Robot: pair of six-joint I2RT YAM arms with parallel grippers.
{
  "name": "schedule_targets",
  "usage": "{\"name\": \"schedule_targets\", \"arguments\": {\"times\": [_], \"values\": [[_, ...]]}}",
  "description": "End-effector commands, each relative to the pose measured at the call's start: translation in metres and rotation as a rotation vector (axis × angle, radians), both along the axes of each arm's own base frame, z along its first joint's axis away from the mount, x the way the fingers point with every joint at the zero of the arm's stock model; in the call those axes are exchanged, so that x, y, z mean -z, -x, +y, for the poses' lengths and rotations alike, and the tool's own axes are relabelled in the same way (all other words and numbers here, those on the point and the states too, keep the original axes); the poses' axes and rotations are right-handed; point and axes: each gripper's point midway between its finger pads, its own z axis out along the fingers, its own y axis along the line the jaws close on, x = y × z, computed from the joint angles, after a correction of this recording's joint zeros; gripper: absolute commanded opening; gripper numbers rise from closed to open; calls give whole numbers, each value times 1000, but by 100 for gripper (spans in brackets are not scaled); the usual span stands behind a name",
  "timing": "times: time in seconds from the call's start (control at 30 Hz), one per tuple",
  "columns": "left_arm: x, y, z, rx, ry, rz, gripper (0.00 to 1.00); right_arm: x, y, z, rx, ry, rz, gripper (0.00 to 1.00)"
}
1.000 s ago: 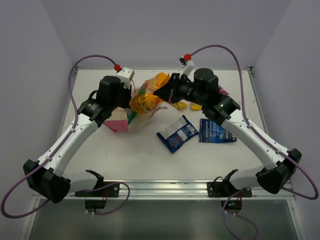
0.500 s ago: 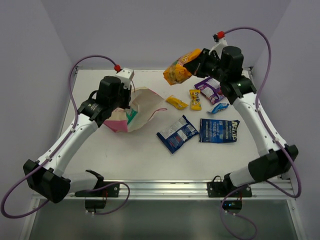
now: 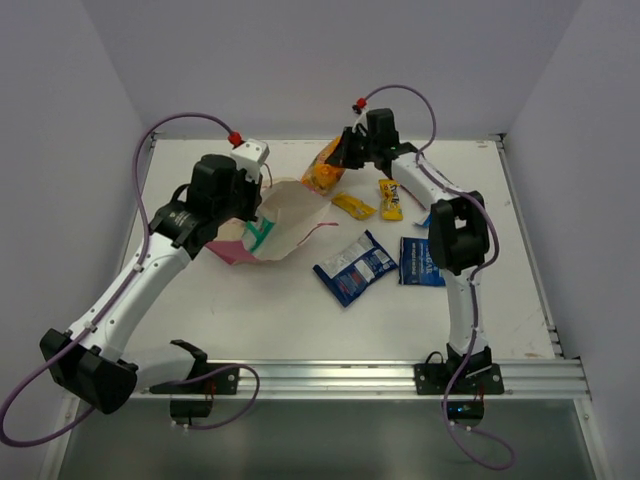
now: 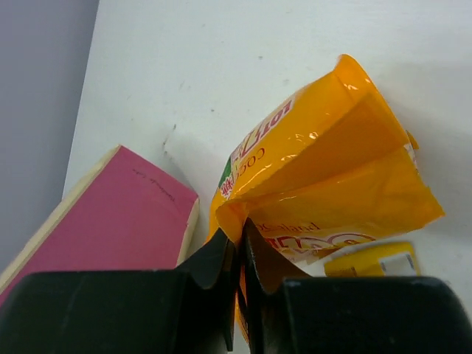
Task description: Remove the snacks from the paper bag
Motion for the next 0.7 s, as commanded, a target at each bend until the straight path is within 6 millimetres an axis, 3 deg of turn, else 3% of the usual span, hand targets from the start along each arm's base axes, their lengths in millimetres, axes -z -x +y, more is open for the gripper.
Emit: {"name": "schedule_targets", "arguments": {"times": [0.0,0.07,0.1,0.13,0.17,0.3,0.37,0.4,0.43,0.5,0.53,0.57,0.63,0.67], "values": [[-1,9,1,45,-14,-7,0,-105,8,60,-224,-156,-338,10],[0,10,1,48,-20,-7,0,-89,11,62,-219,-147,-297,19],[0,11,2,49,-21,-7,0,-91,11,57,-188,-135,-302,28],[1,11,2,51,-25,-9,0,-71,13,49,-156,-105,-261,34],[0,12,2,54,-23,-10,0,-65,14,41,-131,-86,-251,39],[0,15,-5,94,-3,-6,0,-65,22,-3,23,27,-235,69],[2,17,-8,114,1,0,0,-75,29,-29,118,105,-253,73],[3,18,-10,128,6,4,0,-66,37,-39,142,146,-224,76],[4,19,-11,135,4,6,0,-88,43,-52,195,166,-262,77],[4,21,-11,144,3,7,0,-92,58,-63,210,188,-262,78],[4,21,-11,147,-1,5,0,-102,67,-63,199,173,-277,78],[1,22,-11,152,0,-2,0,-130,82,-64,190,137,-328,78],[-1,22,-9,145,-3,-8,0,-143,108,-51,139,91,-368,78],[-5,22,-9,145,0,-17,0,-169,126,-45,114,46,-427,77]]}}
